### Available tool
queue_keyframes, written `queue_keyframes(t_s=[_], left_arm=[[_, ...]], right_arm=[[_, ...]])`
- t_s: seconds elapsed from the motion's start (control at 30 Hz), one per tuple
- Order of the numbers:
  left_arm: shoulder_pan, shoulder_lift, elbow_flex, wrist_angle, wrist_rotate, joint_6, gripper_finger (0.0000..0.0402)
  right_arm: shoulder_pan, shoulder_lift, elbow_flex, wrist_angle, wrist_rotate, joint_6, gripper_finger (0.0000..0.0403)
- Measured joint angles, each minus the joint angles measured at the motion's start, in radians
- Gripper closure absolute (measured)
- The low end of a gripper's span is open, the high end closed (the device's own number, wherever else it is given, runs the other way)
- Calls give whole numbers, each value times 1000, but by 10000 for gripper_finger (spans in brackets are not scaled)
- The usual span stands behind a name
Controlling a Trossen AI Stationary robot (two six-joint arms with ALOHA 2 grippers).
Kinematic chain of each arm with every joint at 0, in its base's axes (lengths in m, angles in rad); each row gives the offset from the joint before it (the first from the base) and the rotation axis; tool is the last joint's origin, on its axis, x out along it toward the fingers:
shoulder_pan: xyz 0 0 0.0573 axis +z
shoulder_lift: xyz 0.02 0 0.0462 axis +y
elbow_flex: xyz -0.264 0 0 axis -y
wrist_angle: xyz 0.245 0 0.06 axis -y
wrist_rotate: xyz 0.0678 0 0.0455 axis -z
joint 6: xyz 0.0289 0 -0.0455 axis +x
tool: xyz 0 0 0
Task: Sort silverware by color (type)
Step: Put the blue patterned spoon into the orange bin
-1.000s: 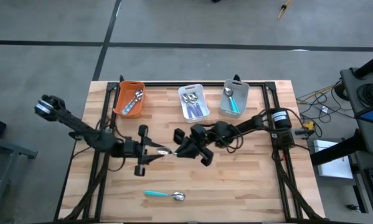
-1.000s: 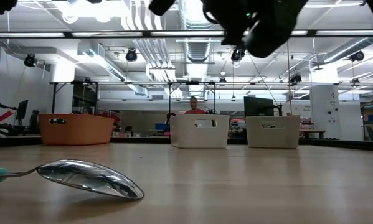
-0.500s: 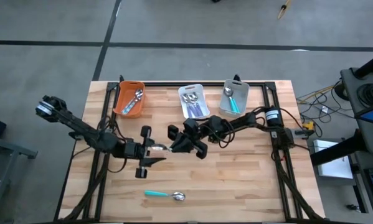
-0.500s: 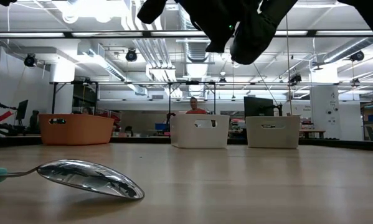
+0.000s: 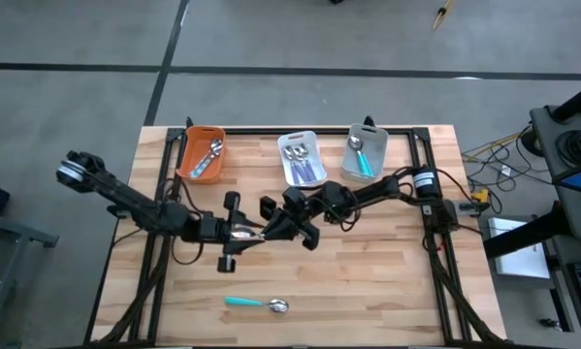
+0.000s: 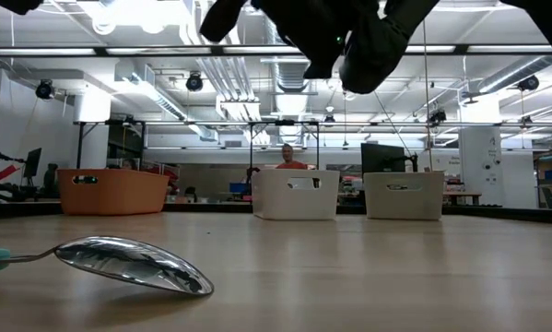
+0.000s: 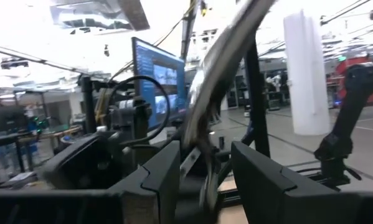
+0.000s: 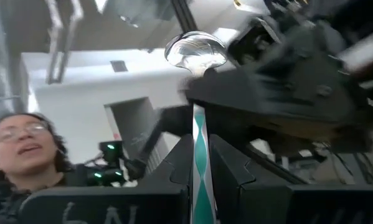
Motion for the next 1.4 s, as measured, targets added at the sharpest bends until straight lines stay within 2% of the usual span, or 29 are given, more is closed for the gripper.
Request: queue_keyframes(t_s=[0.13, 0.23, 0.5, 0.63, 0.8, 1.03, 1.2, 1.4], left_arm=[[4, 22, 17, 4, 27, 2, 279], [4, 29, 19, 1, 28, 5, 296], [4, 21, 13, 4, 3, -23, 390], [3, 18, 12, 4, -52, -53, 394], [3, 12, 11, -11, -63, -86, 397], [-9, -60, 14, -200, -187, -178, 398], [-18, -134, 12, -323, -212, -240, 399], [-18, -205, 12, -501, -214, -334, 399]], right_arm=[[-2, 0, 7, -18, -1, -32, 380], [-1, -1, 7, -9, -10, -35, 379], [-2, -2, 7, 6, -35, -49, 376], [-12, -2, 7, 6, -33, -1, 354], [-17, -2, 6, 2, -37, 15, 303], [-43, -2, 4, -36, -83, 67, 249], [-50, -3, 0, -136, -85, 44, 237], [-60, -3, 3, -302, -87, -36, 244]])
